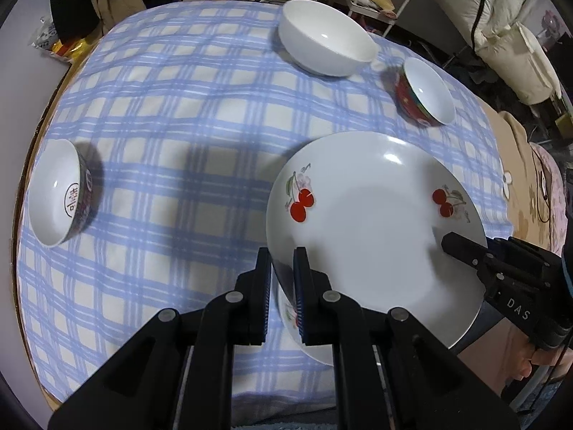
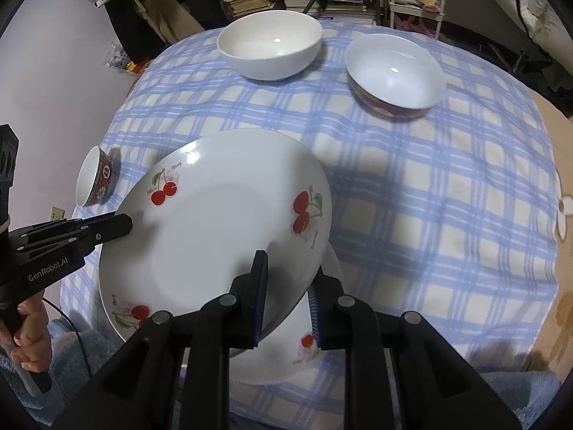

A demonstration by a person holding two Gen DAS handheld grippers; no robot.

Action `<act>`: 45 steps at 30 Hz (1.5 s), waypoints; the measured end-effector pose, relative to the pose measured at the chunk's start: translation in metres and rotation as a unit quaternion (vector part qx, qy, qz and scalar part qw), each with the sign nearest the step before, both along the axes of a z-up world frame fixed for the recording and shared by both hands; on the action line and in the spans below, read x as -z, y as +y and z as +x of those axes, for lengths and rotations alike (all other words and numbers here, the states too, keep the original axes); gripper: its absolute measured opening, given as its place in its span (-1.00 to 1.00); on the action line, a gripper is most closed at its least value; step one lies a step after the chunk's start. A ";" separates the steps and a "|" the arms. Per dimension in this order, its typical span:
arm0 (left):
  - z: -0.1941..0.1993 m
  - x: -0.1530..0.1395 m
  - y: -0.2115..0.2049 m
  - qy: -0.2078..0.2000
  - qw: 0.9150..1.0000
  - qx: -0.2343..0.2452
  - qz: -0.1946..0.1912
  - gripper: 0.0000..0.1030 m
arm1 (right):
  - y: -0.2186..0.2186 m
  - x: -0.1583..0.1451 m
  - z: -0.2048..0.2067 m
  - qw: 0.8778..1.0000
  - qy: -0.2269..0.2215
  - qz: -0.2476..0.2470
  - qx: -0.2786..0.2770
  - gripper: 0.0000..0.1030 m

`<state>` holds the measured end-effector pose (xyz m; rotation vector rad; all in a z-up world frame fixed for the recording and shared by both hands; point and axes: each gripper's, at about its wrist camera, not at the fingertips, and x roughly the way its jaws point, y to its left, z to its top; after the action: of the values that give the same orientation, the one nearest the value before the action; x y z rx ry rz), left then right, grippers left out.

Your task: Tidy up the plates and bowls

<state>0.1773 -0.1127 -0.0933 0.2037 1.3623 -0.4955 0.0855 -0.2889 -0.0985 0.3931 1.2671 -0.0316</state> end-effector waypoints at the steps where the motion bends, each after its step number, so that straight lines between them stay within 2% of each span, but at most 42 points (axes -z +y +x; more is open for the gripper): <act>1: -0.004 0.000 -0.002 -0.003 1.000 0.002 0.002 -0.78 | 0.000 0.001 -0.003 1.000 0.000 0.001 0.003 -0.57; 8: -0.029 0.010 -0.010 -0.002 1.000 0.011 0.012 -0.78 | -0.005 0.014 -0.028 1.000 0.011 0.007 0.025 -0.56; 12: -0.041 0.014 -0.013 -0.009 0.999 0.017 0.029 -0.76 | -0.003 0.018 -0.038 1.000 0.007 0.007 0.030 -0.57; 18: -0.049 0.019 -0.011 -0.004 0.999 0.010 0.034 -0.75 | 0.001 0.023 -0.047 0.999 -0.001 0.009 0.035 -0.56; 25: -0.056 0.027 -0.010 -0.004 0.999 0.001 0.049 -0.71 | 0.009 0.025 -0.049 1.000 -0.004 -0.013 0.028 -0.56; 30: -0.061 0.032 -0.010 -0.013 0.998 -0.005 0.064 -0.71 | 0.010 0.033 -0.051 0.999 -0.002 -0.007 0.036 -0.56; 45: -0.065 0.046 -0.001 -0.002 0.997 -0.023 0.072 -0.71 | 0.020 0.045 -0.051 0.999 0.021 -0.016 0.020 -0.56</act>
<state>0.1120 -0.1140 -0.1395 0.2912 1.3963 -0.3587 0.0349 -0.2693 -0.1431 0.3907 1.2989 -0.0943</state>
